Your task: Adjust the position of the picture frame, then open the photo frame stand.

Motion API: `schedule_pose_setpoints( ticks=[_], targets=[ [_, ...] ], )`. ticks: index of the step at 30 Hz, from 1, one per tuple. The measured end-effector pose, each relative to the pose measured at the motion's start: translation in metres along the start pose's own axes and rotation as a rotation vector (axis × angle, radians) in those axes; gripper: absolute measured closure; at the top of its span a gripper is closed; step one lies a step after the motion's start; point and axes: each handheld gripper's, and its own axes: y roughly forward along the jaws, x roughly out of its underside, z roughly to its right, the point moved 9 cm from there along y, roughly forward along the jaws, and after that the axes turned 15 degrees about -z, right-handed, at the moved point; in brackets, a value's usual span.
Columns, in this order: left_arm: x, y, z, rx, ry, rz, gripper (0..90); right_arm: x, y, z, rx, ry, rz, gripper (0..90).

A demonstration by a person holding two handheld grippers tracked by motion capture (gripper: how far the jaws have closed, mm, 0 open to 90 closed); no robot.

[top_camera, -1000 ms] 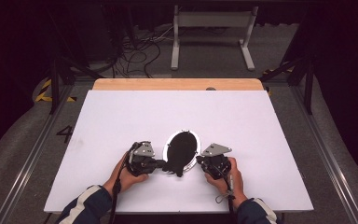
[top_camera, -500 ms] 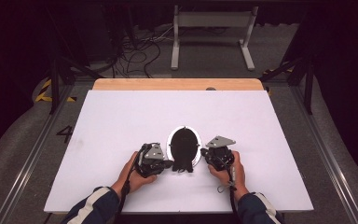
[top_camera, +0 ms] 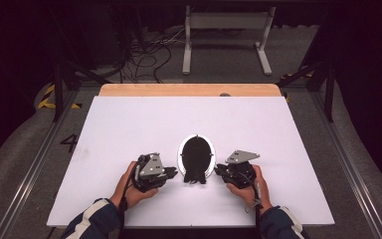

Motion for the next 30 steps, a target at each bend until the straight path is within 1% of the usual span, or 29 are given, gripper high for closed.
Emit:
schedule_pose_setpoints(
  ticks=[1, 2, 4, 5, 6, 7, 8, 9, 11, 12, 13, 15, 16, 17, 18, 20, 22, 23, 24, 27, 28, 30],
  targets=[
    [0.003, -0.003, -0.001, 0.008, -0.001, 0.011, 77.9, 0.001, -0.002, 0.0, -0.005, 0.002, -0.002, 77.9],
    [0.006, -0.009, -0.003, 0.008, -0.002, 0.039, 75.1, 0.003, -0.004, 0.001, -0.01, -0.004, -0.002, 77.2],
    [0.013, -0.016, -0.008, -0.003, -0.002, 0.057, 69.0, 0.006, -0.01, 0.001, -0.026, -0.006, 0.007, 76.5],
    [0.02, -0.02, -0.014, -0.027, -0.002, 0.053, 65.7, 0.007, -0.012, 0.002, -0.029, -0.006, 0.01, 76.0],
    [0.024, -0.022, -0.017, -0.034, -0.018, 0.051, 62.3, 0.008, -0.016, 0.003, -0.032, -0.011, 0.014, 75.3],
    [0.031, -0.024, -0.022, -0.037, -0.054, 0.06, 59.4, 0.009, -0.018, 0.004, -0.033, -0.011, 0.017, 74.2],
    [0.038, -0.026, -0.027, -0.063, -0.078, 0.053, 51.3, 0.011, -0.021, 0.005, -0.038, -0.008, 0.022, 73.9],
    [0.045, -0.028, -0.031, -0.092, -0.091, 0.037, 47.6, 0.013, -0.023, 0.006, -0.042, -0.009, 0.026, 73.9],
    [0.059, -0.035, -0.036, -0.115, -0.129, 0.033, 42.7, 0.018, -0.025, 0.005, -0.049, -0.015, 0.017, 72.0],
    [0.065, -0.037, -0.037, -0.122, -0.147, 0.032, 39.7, 0.021, -0.026, 0.003, -0.059, -0.028, 0.007, 69.2],
    [0.07, -0.039, -0.038, -0.127, -0.171, 0.031, 36.2, 0.024, -0.027, 0.001, -0.057, -0.038, -0.004, 68.4],
    [0.081, -0.042, -0.039, -0.131, -0.205, 0.019, 31.1, 0.028, -0.027, -0.003, -0.072, -0.058, -0.016, 67.4],
    [0.081, -0.042, -0.039, -0.131, -0.205, 0.019, 28.3, 0.029, -0.028, -0.005, -0.077, -0.066, -0.02, 67.4],
    [0.09, -0.044, -0.038, -0.13, -0.227, 0.009, 24.8, 0.03, -0.028, -0.006, -0.081, -0.07, -0.024, 67.4],
    [0.093, -0.045, -0.037, -0.128, -0.238, 0.004, 23.0, 0.03, -0.029, -0.007, -0.085, -0.072, -0.024, 67.3],
    [0.099, -0.049, -0.037, -0.141, -0.246, -0.002, 21.6, 0.028, -0.029, -0.006, -0.09, -0.064, -0.018, 67.1],
    [0.1, -0.051, -0.037, -0.142, -0.246, -0.001, 19.8, 0.027, -0.027, -0.006, -0.09, -0.057, -0.027, 67.0],
    [0.103, -0.056, -0.036, -0.139, -0.261, 0.012, 19.1, 0.027, -0.025, -0.006, -0.09, -0.053, -0.028, 66.9],
    [0.105, -0.057, -0.035, -0.14, -0.267, 0.01, 18.4, 0.027, -0.024, -0.006, -0.095, -0.051, -0.033, 66.9],
    [0.108, -0.059, -0.034, -0.138, -0.265, 0.006, 17.5, 0.027, -0.022, -0.007, -0.101, -0.057, -0.034, 66.9],
    [0.11, -0.06, -0.034, -0.145, -0.268, 0.002, 17.5, 0.026, -0.022, -0.008, -0.106, -0.056, -0.037, 66.9],
    [0.113, -0.062, -0.033, -0.151, -0.269, -0.007, 17.0, 0.024, -0.02, -0.007, -0.126, -0.044, -0.031, 66.9]
  ],
)
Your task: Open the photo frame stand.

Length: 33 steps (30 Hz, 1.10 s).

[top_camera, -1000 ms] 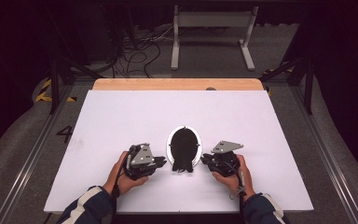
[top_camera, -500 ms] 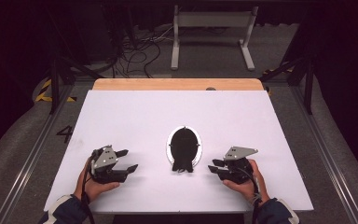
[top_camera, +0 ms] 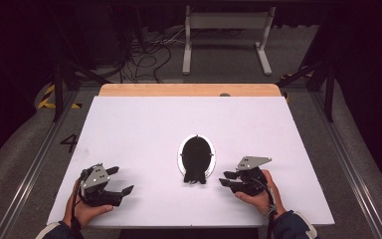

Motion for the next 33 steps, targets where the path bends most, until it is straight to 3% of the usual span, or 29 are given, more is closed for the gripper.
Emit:
schedule_pose_setpoints(
  ticks=[7, 10, 18, 21, 26, 31, 33],
  targets=[
    [0.01, -0.005, -0.003, -0.018, -0.031, -0.01, 16.2, 0.0, 0.01, -0.006, -0.029, 0.006, -0.032, 68.4],
    [0.011, -0.004, -0.004, -0.02, -0.036, -0.019, 15.9, -0.005, 0.013, -0.012, -0.02, -0.033, -0.052, 68.8],
    [0.012, -0.004, -0.006, -0.026, -0.038, -0.021, 15.9, -0.014, 0.02, -0.024, -0.028, -0.048, -0.104, 65.3],
    [0.013, -0.001, -0.007, -0.015, -0.062, -0.026, 15.9, -0.016, 0.021, -0.028, -0.027, -0.064, -0.13, 65.6],
    [0.011, 0.002, -0.008, -0.013, -0.06, -0.035, 15.8, -0.021, 0.025, -0.029, 0.01, -0.094, -0.161, 70.4],
    [0.009, 0.001, -0.002, -0.013, -0.04, -0.035, 15.9, -0.019, 0.024, -0.033, -0.02, -0.103, -0.166, 69.1],
    [0.008, 0.001, -0.001, -0.008, -0.042, -0.034, 15.9, -0.019, 0.024, -0.035, -0.009, -0.112, -0.171, 69.1]
  ],
)
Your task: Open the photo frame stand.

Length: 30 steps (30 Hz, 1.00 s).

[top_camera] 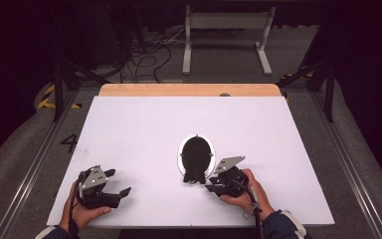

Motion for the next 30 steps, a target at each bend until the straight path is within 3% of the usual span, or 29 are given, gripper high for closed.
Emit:
schedule_pose_setpoints(
  ticks=[16, 23, 24, 29, 30],
  targets=[
    [-0.004, 0.002, 0.009, 0.002, 0.046, -0.007, 16.1, -0.012, 0.005, -0.004, 0.004, 0.037, -0.008, 69.5],
    [-0.006, 0.005, 0.01, 0.018, 0.053, -0.013, 16.2, -0.013, 0.006, -0.002, -0.069, 0.099, 0.044, 66.7],
    [-0.007, 0.007, 0.011, 0.027, 0.056, -0.019, 16.5, -0.014, 0.006, -0.002, -0.119, 0.128, 0.074, 62.6],
    [-0.015, 0.011, 0.013, 0.039, 0.048, -0.018, 16.5, -0.015, 0.007, 0.002, -0.209, 0.19, 0.13, 60.3],
    [-0.022, 0.013, 0.014, 0.035, 0.052, -0.01, 16.5, -0.015, 0.007, 0.003, -0.23, 0.201, 0.14, 59.7]
  ],
)
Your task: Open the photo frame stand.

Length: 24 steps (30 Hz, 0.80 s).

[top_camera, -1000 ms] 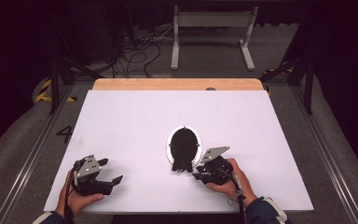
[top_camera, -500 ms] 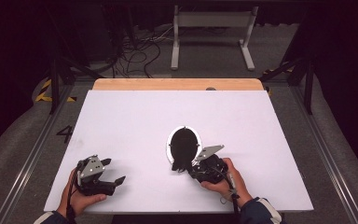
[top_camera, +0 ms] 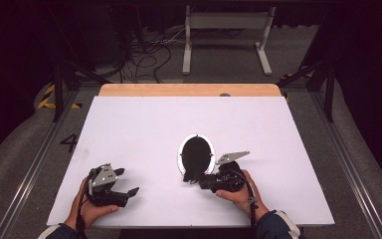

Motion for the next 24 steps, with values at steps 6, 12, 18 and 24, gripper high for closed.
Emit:
schedule_pose_setpoints(
  ticks=[6, 12, 18, 24],
  targets=[
    [-0.022, 0.009, 0.002, 0.034, 0.005, 0.014, 16.5, -0.006, -0.006, 0.006, -0.166, 0.137, 0.086, 60.3],
    [-0.05, 0.029, 0.017, 0.05, 0.07, -0.009, 16.6, -0.014, -0.005, 0.009, -0.281, 0.262, 0.114, 58.3],
    [-0.068, 0.047, 0.026, 0.043, 0.12, -0.03, 16.3, -0.024, -0.002, 0.013, -0.342, 0.335, 0.15, 55.4],
    [-0.081, 0.058, 0.028, 0.072, 0.119, -0.031, 16.6, -0.032, 0.004, 0.013, -0.378, 0.35, 0.166, 54.0]
  ],
)
